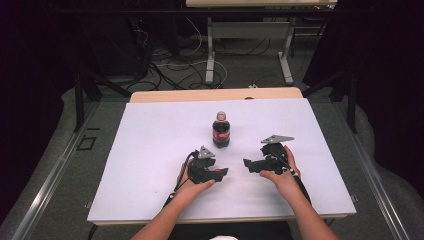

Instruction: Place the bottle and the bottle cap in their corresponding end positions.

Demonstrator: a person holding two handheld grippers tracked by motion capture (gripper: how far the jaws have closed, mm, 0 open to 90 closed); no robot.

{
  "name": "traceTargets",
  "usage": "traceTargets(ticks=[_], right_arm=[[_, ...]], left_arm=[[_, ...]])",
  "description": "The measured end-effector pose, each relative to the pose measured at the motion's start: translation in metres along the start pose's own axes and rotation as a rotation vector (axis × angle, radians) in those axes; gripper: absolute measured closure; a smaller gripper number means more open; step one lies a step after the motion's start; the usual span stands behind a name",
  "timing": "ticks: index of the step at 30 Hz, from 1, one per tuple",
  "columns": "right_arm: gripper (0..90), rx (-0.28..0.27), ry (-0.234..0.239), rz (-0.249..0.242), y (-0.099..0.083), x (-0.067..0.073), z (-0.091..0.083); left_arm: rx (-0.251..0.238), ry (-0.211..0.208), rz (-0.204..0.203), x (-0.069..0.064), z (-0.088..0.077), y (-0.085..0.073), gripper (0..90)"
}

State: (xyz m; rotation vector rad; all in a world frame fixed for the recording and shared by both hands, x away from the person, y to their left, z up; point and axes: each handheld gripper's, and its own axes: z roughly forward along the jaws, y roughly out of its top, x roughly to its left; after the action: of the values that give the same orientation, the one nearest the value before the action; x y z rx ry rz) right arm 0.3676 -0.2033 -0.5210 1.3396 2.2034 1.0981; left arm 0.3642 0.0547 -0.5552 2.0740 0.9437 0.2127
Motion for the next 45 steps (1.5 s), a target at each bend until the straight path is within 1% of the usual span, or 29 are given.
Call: traceTargets(ticks=[1,2,4,5,7,9,11,14,15,16,18,19,20,21,22,23,25,26,27,29,30,31,34,35,37,38,43,44,45], right_arm=[[0.0,-0.001,0.005,0.0,0.0,0.0,0.0],[0.0,-0.002,0.003,0.002,0.0,-0.001,-0.001],[0.0,-0.005,0.003,0.0,0.001,-0.001,-0.001],[0.0,-0.007,0.003,0.002,0.001,-0.001,-0.002],[0.0,-0.006,0.002,0.005,0.001,0.0,-0.003],[0.0,-0.008,0.002,0.0,0.001,-0.001,-0.003],[0.0,-0.008,0.004,0.0,0.001,-0.001,-0.003],[0.0,-0.008,0.002,-0.002,0.001,-0.002,-0.004],[0.0,-0.008,0.001,-0.001,0.001,-0.003,-0.005],[0.0,-0.01,0.0,0.005,0.001,-0.002,-0.005],[0.0,-0.012,0.002,0.005,0.0,-0.003,-0.006],[0.0,-0.007,-0.004,0.007,0.0,-0.003,-0.006],[0.0,-0.009,-0.004,0.008,0.0,-0.004,-0.006],[0.0,-0.007,-0.006,0.012,0.0,-0.004,-0.007],[0.0,-0.005,-0.007,0.011,0.0,-0.004,-0.007],[0.0,-0.005,-0.007,0.01,-0.001,-0.004,-0.008],[0.0,-0.009,-0.006,0.003,-0.001,-0.005,-0.008],[0.0,-0.002,-0.004,0.007,-0.001,-0.005,-0.008],[0.0,-0.004,-0.005,0.007,-0.001,-0.005,-0.008],[0.0,-0.002,-0.005,0.016,-0.001,-0.006,-0.009],[0.0,-0.001,-0.006,0.016,-0.001,-0.006,-0.009],[0.0,-0.001,-0.007,0.017,-0.002,-0.006,-0.01],[0.0,0.001,-0.015,0.007,-0.004,-0.007,-0.013],[0.0,0.004,-0.017,0.004,-0.005,-0.008,-0.014],[0.0,-0.003,-0.022,0.002,-0.007,-0.01,-0.016],[0.0,-0.005,-0.024,0.002,-0.009,-0.011,-0.018],[0.0,-0.013,-0.035,0.015,-0.019,-0.019,-0.027],[0.0,-0.014,-0.041,0.022,-0.022,-0.021,-0.029],[0.0,-0.014,-0.041,0.022,-0.024,-0.023,-0.03]], left_arm=[[0.001,0.006,-0.003,0.002,-0.002,0.0,34.4],[-0.003,0.01,-0.018,0.004,-0.003,0.0,33.7],[-0.012,0.021,-0.025,0.009,-0.006,0.001,31.7],[-0.012,0.029,-0.036,0.01,-0.008,0.002,31.6],[-0.024,0.047,-0.04,0.015,-0.013,0.004,31.2],[-0.025,0.056,-0.043,0.02,-0.021,0.006,30.2],[-0.045,0.062,-0.053,0.025,-0.029,0.007,29.3],[-0.051,0.056,-0.065,0.033,-0.045,0.009,28.1],[-0.063,0.058,-0.059,0.036,-0.049,0.009,28.0],[-0.061,0.066,-0.05,0.04,-0.054,0.009,27.8],[-0.069,0.08,-0.051,0.046,-0.064,0.008,27.4],[-0.084,0.089,-0.052,0.049,-0.068,0.008,27.1],[-0.097,0.1,-0.053,0.052,-0.072,0.007,26.8],[-0.095,0.12,-0.049,0.055,-0.077,0.007,26.4],[-0.104,0.14,-0.058,0.058,-0.082,0.006,26.2],[-0.094,0.144,-0.037,0.062,-0.088,0.006,26.2],[-0.11,0.158,-0.045,0.067,-0.096,0.003,26.0],[-0.108,0.163,-0.05,0.069,-0.099,0.001,25.9],[-0.119,0.175,-0.055,0.071,-0.102,0.0,25.4],[-0.113,0.201,-0.058,0.075,-0.109,-0.004,22.5],[-0.108,0.205,-0.054,0.077,-0.112,-0.006,21.2],[-0.12,0.214,-0.065,0.078,-0.115,-0.008,20.5],[-0.125,0.231,-0.089,0.083,-0.124,-0.015,16.2],[-0.122,0.235,-0.097,0.084,-0.126,-0.018,16.1],[-0.127,0.24,-0.103,0.087,-0.13,-0.022,14.6],[-0.119,0.24,-0.108,0.087,-0.133,-0.025,13.3],[-0.139,0.252,-0.131,0.091,-0.141,-0.038,8.9],[-0.134,0.261,-0.124,0.092,-0.144,-0.04,8.0],[-0.139,0.27,-0.134,0.092,-0.146,-0.042,7.7]])
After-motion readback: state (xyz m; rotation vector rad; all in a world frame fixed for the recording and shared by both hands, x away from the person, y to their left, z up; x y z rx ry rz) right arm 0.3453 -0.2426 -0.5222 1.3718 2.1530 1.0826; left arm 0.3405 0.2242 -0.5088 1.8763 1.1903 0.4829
